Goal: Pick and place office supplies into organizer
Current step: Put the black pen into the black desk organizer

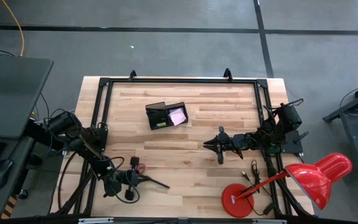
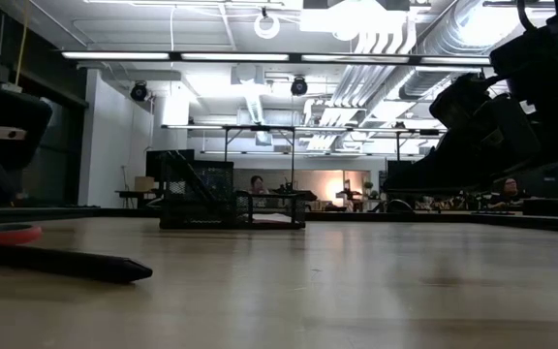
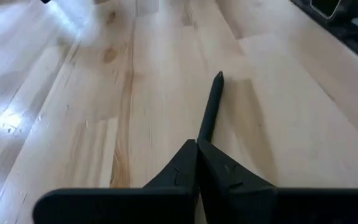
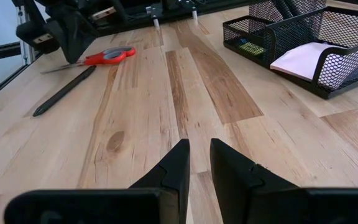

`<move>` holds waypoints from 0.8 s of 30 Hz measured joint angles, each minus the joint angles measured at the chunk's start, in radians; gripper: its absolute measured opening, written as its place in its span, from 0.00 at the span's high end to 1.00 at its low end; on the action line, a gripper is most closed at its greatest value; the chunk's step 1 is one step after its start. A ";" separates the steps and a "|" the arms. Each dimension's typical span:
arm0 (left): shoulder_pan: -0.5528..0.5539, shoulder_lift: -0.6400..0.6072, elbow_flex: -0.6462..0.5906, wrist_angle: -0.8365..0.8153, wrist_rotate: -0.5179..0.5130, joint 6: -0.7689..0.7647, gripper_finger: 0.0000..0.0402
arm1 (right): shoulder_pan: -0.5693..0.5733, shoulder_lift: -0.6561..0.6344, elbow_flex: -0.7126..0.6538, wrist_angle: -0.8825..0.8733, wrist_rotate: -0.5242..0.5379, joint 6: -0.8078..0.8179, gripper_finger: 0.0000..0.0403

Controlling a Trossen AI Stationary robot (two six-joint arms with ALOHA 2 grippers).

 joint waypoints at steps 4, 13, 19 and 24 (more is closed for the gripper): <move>0.000 -0.017 0.000 0.007 0.008 0.021 1.00 | 0.000 0.000 0.000 0.000 0.000 0.000 0.86; 0.021 -0.035 0.000 -0.083 0.068 -0.013 0.90 | 0.000 0.000 0.000 0.000 0.000 0.000 0.86; 0.059 -0.035 0.000 -0.107 0.156 -0.026 0.71 | 0.000 0.000 0.000 0.000 0.000 0.000 0.86; 0.102 -0.035 0.001 -0.141 0.250 -0.026 0.60 | 0.000 0.000 0.000 0.000 0.000 0.000 0.86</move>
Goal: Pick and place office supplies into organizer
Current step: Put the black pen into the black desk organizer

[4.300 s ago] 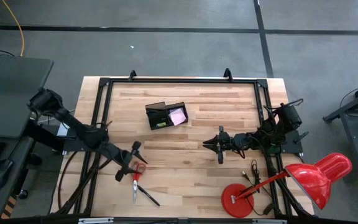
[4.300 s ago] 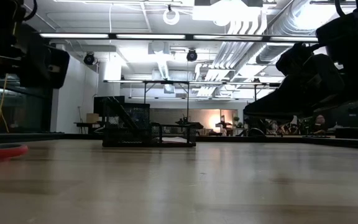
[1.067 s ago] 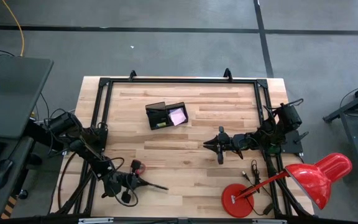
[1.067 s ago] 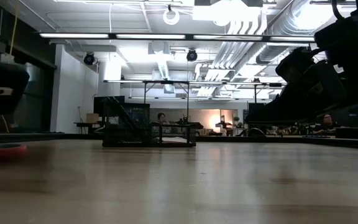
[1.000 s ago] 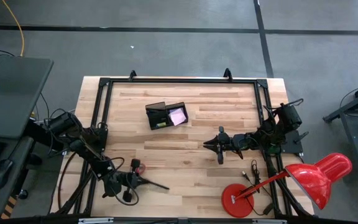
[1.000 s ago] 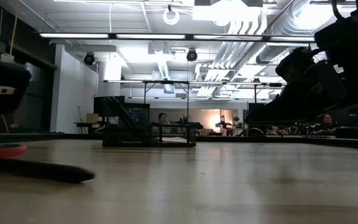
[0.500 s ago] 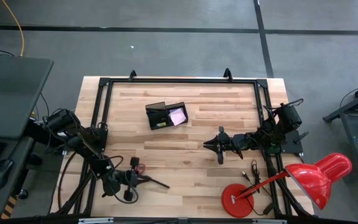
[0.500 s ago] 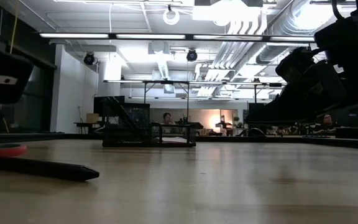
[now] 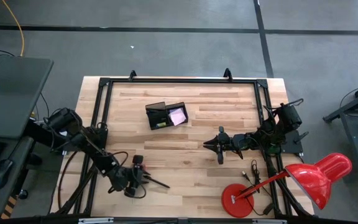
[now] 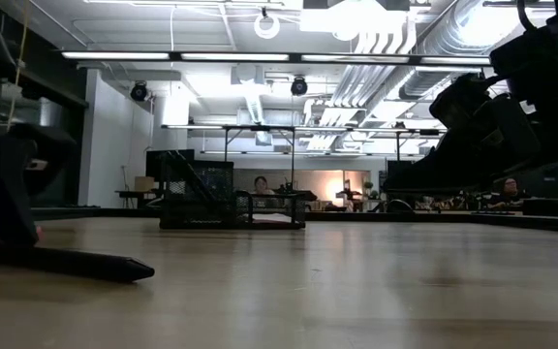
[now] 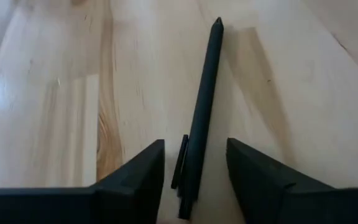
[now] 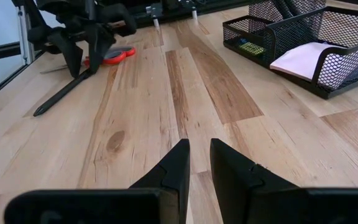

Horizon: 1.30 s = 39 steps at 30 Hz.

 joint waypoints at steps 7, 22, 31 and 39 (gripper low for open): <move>0.016 -0.002 0.000 -0.008 0.024 -0.016 0.56 | 0.000 0.000 0.000 0.000 0.000 0.000 0.86; 0.015 -0.002 0.001 -0.012 0.024 -0.079 0.91 | 0.000 0.000 0.000 -0.001 0.000 0.000 0.86; 0.015 0.001 0.000 0.016 -0.025 -0.078 0.95 | 0.000 0.000 0.000 -0.001 0.000 0.000 0.86; 0.015 0.001 0.000 0.029 -0.054 -0.079 0.99 | 0.000 0.000 0.000 -0.001 0.000 0.000 0.86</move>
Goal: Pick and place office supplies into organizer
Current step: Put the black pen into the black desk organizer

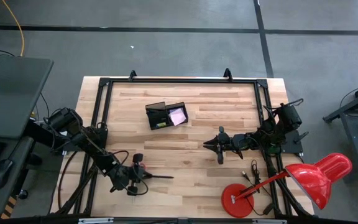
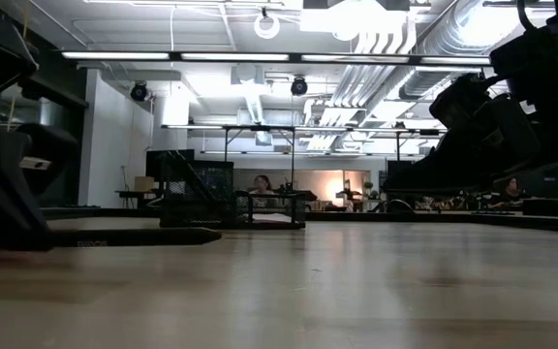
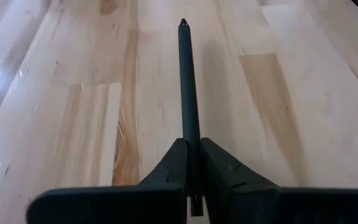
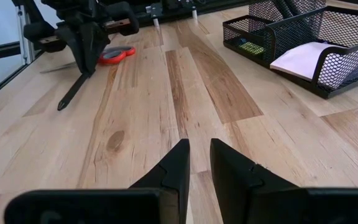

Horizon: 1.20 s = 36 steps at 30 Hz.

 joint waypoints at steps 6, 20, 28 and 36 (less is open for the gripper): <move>0.000 -0.026 0.000 -0.001 -0.022 0.004 0.96 | 0.000 0.000 0.000 0.000 0.000 0.000 0.86; 0.010 -0.253 0.000 -0.223 -0.147 0.006 0.97 | 0.000 0.000 0.000 -0.003 0.000 0.000 0.86; 0.174 -0.518 0.000 -0.511 -0.116 0.005 0.98 | 0.000 0.000 0.000 -0.006 0.000 0.000 0.86; 0.356 -0.688 0.083 -0.787 -0.097 0.056 0.96 | 0.000 0.000 0.000 -0.017 0.000 0.000 0.86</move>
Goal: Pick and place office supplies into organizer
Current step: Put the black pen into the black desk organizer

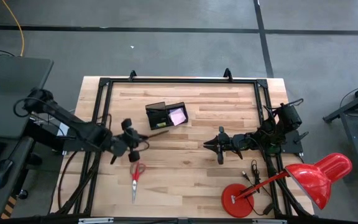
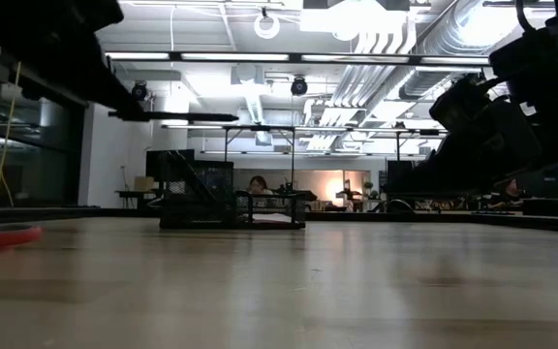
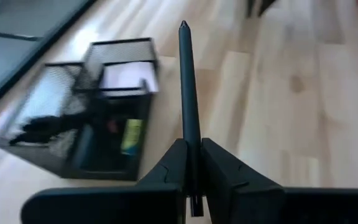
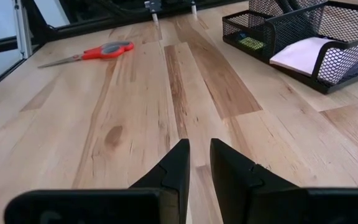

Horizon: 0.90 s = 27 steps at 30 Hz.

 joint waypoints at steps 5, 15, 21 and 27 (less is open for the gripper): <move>0.119 -0.006 0.110 -0.126 0.002 0.091 0.96 | 0.000 0.000 0.000 -0.019 0.000 0.000 0.86; 0.341 0.000 0.088 0.142 0.108 0.266 0.96 | 0.000 0.000 0.000 -0.050 0.000 0.000 0.86; 0.453 0.001 0.088 0.154 0.165 0.287 0.96 | 0.000 0.000 0.000 -0.057 0.000 0.000 0.86; 0.504 0.001 0.093 0.026 0.206 0.261 0.96 | 0.000 0.000 0.000 -0.061 0.000 0.000 0.86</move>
